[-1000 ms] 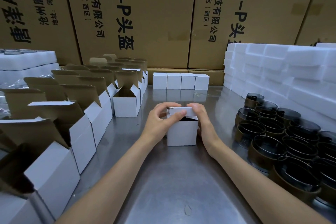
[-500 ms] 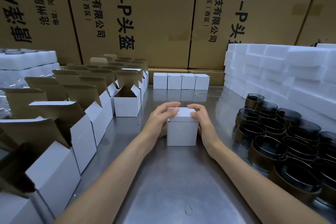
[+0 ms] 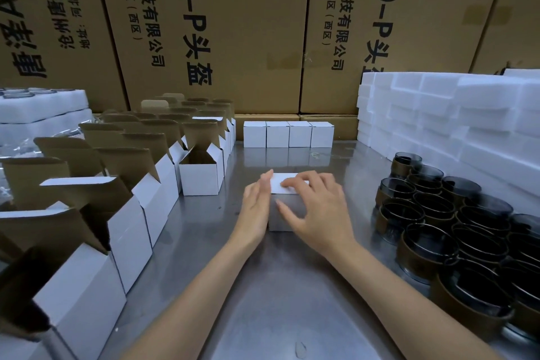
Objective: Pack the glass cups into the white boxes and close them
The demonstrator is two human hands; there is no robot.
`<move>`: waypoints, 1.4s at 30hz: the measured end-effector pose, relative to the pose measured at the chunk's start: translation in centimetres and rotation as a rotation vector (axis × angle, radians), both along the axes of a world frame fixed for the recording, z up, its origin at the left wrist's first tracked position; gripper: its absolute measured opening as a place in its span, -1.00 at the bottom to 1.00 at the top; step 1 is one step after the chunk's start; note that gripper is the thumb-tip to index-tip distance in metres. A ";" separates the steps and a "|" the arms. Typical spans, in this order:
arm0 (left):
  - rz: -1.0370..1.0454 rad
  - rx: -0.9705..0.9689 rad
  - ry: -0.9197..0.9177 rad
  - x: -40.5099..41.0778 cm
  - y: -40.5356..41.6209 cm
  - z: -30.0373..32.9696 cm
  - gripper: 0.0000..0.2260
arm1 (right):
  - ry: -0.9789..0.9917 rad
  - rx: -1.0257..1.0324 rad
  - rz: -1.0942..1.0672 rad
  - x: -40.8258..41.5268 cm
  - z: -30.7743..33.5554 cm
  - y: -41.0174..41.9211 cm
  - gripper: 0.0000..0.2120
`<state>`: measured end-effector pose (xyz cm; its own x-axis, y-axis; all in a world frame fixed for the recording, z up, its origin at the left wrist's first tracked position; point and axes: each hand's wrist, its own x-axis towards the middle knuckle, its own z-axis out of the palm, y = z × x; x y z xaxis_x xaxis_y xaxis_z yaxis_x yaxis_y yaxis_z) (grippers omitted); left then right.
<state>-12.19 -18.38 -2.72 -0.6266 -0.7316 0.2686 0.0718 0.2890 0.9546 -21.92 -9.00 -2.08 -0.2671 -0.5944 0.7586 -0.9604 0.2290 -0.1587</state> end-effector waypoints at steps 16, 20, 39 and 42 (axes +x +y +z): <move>0.048 -0.156 -0.190 -9.1 -5.2 -0.4 -0.75 | -0.220 0.395 -0.577 -17.8 4.6 -8.5 -0.68; 0.020 -0.093 -0.154 -10.3 -6.8 -0.7 -0.69 | -0.212 0.439 -0.655 -22.7 4.6 -10.0 -0.65; -0.028 -0.007 -0.182 -10.6 -6.7 -0.7 -0.59 | -0.470 0.612 -0.523 -31.3 4.6 -14.4 -0.57; -0.035 -0.007 -0.190 -10.6 -6.6 -0.7 -0.58 | -0.468 0.646 -0.482 -31.8 5.1 -14.7 -0.54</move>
<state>-22.74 -24.98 -3.38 -0.6914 -0.7072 0.1478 -0.0993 0.2957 0.9501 -53.67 -23.67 2.98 -0.7901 -0.6088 0.0722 -0.6088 0.7654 -0.2086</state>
